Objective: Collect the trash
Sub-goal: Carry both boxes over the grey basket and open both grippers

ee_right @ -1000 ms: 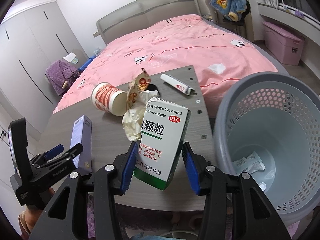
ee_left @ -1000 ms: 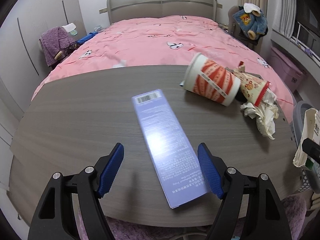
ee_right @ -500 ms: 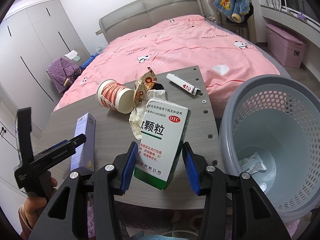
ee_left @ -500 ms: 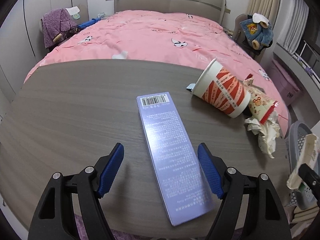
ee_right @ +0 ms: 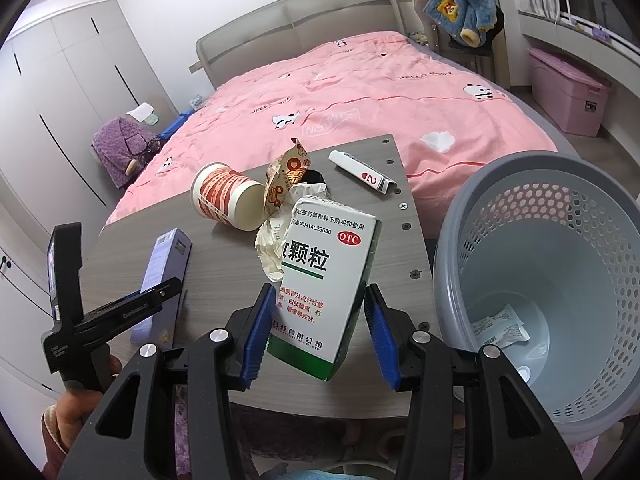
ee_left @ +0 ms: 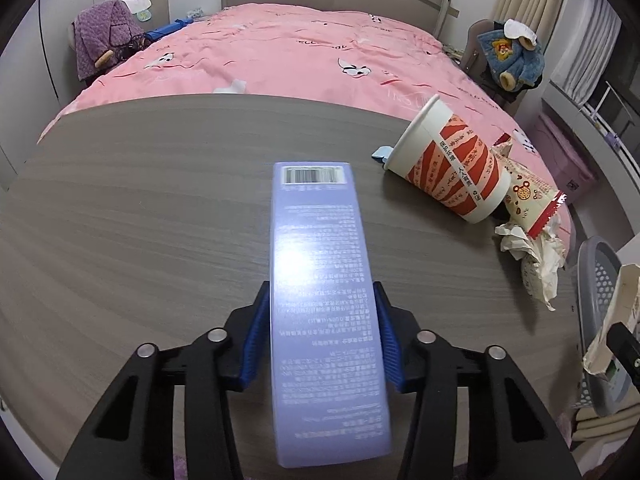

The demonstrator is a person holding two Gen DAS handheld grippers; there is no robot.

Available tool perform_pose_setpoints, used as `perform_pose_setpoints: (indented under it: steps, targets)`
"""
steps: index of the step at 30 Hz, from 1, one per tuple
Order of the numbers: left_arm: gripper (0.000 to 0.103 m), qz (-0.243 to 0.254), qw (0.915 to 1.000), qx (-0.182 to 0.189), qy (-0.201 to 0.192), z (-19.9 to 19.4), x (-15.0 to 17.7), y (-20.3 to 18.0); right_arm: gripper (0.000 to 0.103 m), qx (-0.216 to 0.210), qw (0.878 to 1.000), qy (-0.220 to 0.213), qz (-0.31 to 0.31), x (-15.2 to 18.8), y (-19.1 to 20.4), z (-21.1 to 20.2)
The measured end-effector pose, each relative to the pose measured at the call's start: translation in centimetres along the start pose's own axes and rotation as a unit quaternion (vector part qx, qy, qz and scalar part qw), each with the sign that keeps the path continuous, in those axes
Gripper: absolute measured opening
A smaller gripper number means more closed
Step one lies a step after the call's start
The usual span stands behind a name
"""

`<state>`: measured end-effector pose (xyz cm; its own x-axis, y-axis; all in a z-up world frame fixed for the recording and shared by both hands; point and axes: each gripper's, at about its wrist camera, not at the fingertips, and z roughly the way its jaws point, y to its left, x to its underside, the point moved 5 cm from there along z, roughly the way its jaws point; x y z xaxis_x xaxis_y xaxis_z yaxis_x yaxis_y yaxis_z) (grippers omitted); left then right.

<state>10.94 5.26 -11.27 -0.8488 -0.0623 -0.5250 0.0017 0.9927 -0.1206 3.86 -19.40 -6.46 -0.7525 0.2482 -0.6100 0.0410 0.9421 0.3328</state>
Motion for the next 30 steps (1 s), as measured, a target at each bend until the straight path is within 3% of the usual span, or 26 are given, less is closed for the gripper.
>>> perform_pose_setpoints:
  steps: [7,13,21,30]
  targets:
    - [0.043,0.014,0.9998,0.002,-0.012,-1.7,0.8,-0.1,0.045,0.000,1.000,0.000,0.000,0.0,0.1,0.0]
    - [0.043,0.051,0.9975,0.008,-0.048,-4.6,0.5,-2.7,0.045,0.005,1.000,-0.006,0.006,-0.2,-0.9,-0.8]
    - [0.043,0.119,0.9878,0.059,-0.082,-7.7,-0.1,-10.3,0.045,0.036,0.998,-0.024,0.033,-0.3,-5.4,-3.5]
    - [0.043,0.207,0.9640,0.154,-0.065,-7.8,1.8,-22.4,0.045,0.113,0.989,-0.044,0.085,-0.1,-13.9,-7.6]
